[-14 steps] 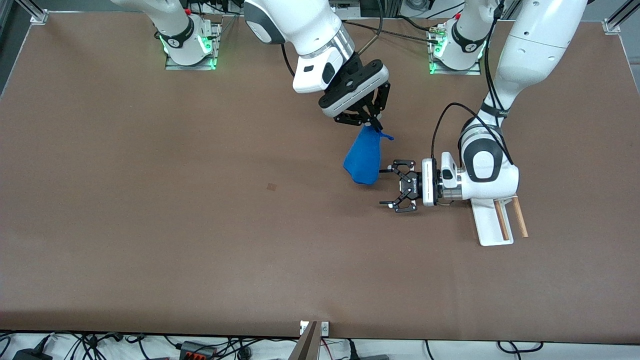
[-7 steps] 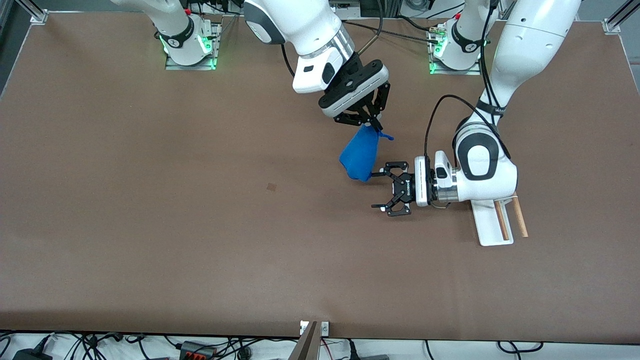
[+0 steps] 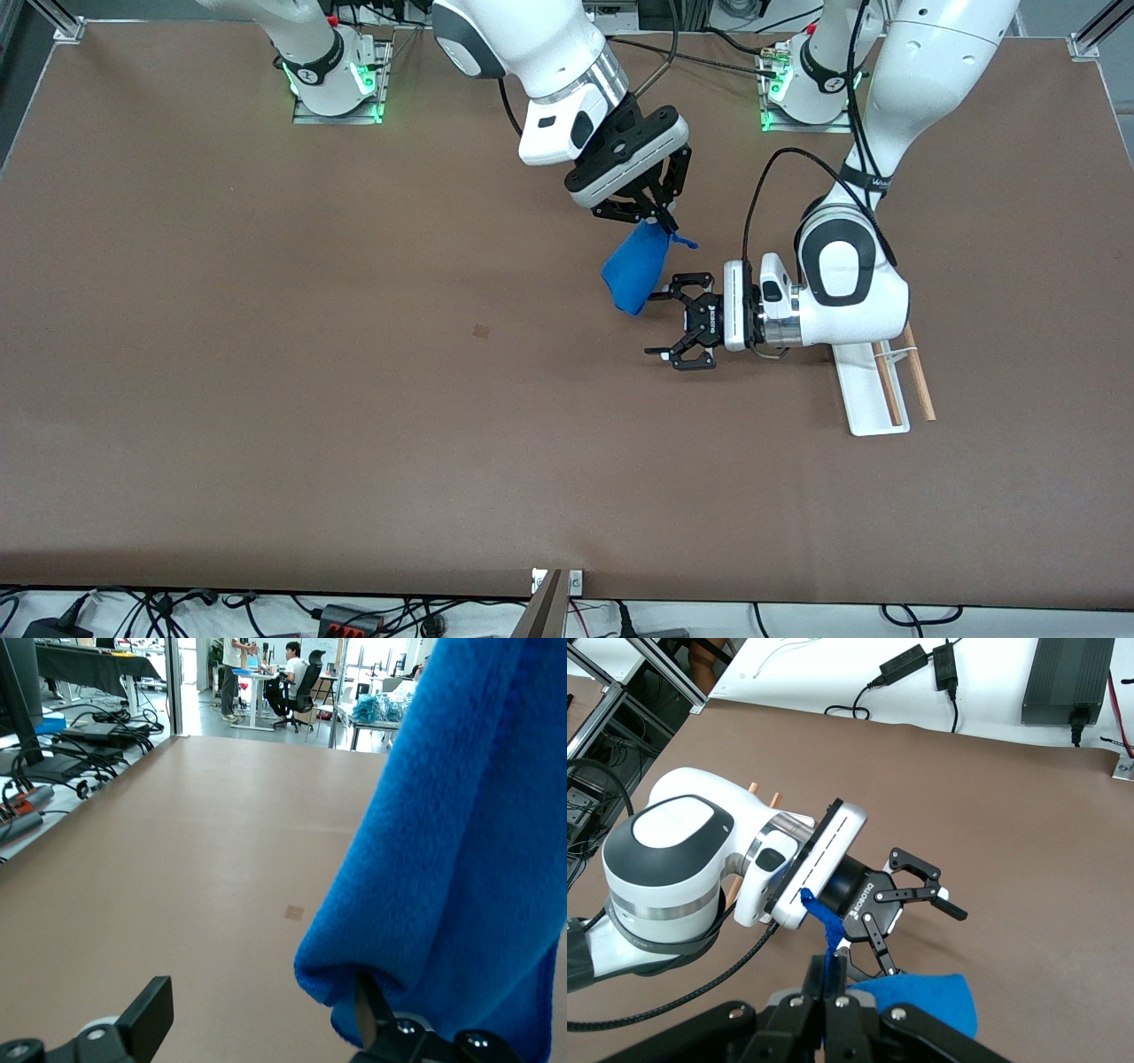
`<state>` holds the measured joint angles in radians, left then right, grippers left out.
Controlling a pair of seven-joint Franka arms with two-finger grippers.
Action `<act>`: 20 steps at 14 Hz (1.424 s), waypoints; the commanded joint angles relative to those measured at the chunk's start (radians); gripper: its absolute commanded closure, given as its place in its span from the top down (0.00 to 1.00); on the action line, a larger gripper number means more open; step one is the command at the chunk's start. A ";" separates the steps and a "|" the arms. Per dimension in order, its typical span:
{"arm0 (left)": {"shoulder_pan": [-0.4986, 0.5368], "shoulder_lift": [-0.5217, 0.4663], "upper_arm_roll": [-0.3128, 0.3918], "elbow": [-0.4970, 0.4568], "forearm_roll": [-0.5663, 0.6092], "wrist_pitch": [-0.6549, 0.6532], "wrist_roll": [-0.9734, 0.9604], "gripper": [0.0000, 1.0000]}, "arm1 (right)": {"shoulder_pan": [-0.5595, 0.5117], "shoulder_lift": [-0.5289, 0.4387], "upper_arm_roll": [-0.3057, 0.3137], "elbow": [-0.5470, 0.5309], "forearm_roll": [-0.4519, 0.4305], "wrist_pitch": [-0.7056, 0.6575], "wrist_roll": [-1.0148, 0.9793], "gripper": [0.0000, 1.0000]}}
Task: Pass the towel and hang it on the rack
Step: 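Close the left gripper on the towel below the right gripper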
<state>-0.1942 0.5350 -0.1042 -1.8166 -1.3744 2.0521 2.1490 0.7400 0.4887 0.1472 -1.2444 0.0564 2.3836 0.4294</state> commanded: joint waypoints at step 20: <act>0.001 -0.101 -0.014 -0.098 -0.014 0.099 0.023 0.00 | 0.006 0.010 -0.003 0.002 -0.006 -0.003 0.006 0.00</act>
<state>-0.1936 0.4643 -0.1217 -1.8888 -1.3745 2.1255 2.1824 0.7402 0.4917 0.1472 -1.2453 0.0561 2.3823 0.4294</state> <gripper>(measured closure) 0.978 0.982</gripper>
